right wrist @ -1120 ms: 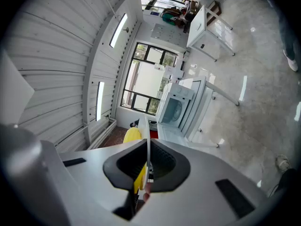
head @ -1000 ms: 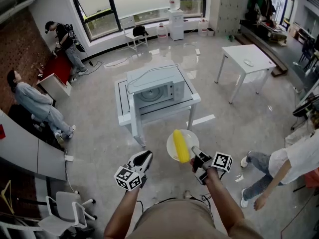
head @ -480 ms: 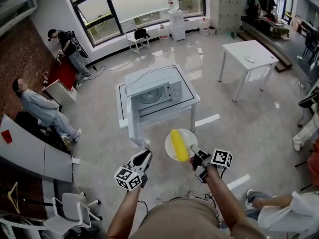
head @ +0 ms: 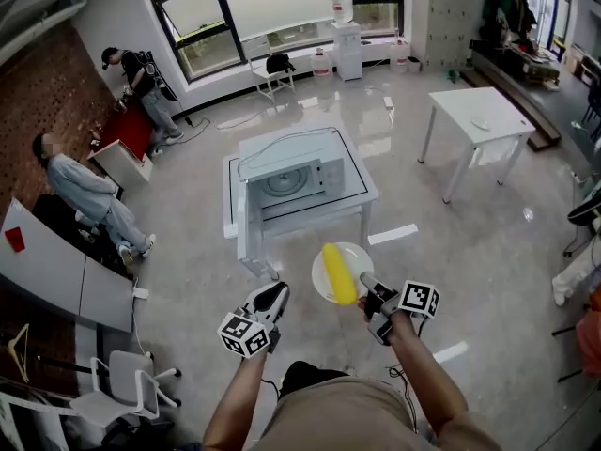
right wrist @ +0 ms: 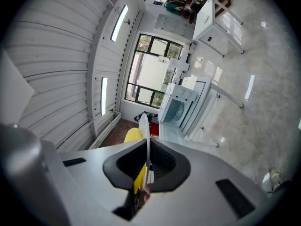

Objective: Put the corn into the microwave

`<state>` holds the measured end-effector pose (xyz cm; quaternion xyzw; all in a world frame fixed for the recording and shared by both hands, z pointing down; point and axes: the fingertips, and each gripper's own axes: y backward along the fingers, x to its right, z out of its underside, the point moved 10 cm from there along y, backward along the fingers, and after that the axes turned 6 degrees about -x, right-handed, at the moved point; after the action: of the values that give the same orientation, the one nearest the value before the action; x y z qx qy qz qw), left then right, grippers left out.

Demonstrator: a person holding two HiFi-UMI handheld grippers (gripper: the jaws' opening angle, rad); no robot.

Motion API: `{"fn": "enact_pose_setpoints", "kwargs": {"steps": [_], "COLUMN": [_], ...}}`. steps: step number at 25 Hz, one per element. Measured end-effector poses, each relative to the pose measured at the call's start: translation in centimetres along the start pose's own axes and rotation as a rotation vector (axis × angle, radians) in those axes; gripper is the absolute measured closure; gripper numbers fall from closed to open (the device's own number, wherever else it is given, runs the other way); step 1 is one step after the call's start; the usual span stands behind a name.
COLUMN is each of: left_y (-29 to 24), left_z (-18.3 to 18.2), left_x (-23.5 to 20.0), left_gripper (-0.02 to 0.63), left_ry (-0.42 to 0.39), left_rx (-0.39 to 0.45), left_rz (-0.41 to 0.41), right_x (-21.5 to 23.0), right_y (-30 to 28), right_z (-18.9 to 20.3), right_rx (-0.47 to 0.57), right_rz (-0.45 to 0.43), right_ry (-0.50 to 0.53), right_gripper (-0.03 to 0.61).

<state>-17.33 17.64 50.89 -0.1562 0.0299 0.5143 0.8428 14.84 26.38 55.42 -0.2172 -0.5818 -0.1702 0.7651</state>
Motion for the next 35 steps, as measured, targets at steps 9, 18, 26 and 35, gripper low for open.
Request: {"fn": "enact_pose_setpoints", "kwargs": {"steps": [9, 18, 26, 35], "left_y": [-1.0, -1.5, -2.8, -4.9], "left_z": [-1.5, -2.3, -3.7, -4.2], "left_x": [-3.3, -8.2, -12.2, -13.6], "left_gripper": [0.592, 0.592, 0.592, 0.592], "left_ry": [0.003, 0.008, -0.021, -0.017], "left_rx": [-0.01, -0.011, 0.012, -0.003], "left_rz": [0.039, 0.092, 0.118, 0.099], "right_x": [0.1, -0.5, 0.3, 0.3], "right_y": [-3.5, -7.4, -11.4, -14.1], "right_z": [-1.2, -1.7, -2.5, -5.1], "right_rx": [0.021, 0.056, 0.07, 0.027], "right_rz": [-0.019, 0.0, -0.012, -0.019], "right_ry": [-0.016, -0.043, -0.021, -0.023], "right_gripper": [0.56, 0.56, 0.56, 0.56]}}
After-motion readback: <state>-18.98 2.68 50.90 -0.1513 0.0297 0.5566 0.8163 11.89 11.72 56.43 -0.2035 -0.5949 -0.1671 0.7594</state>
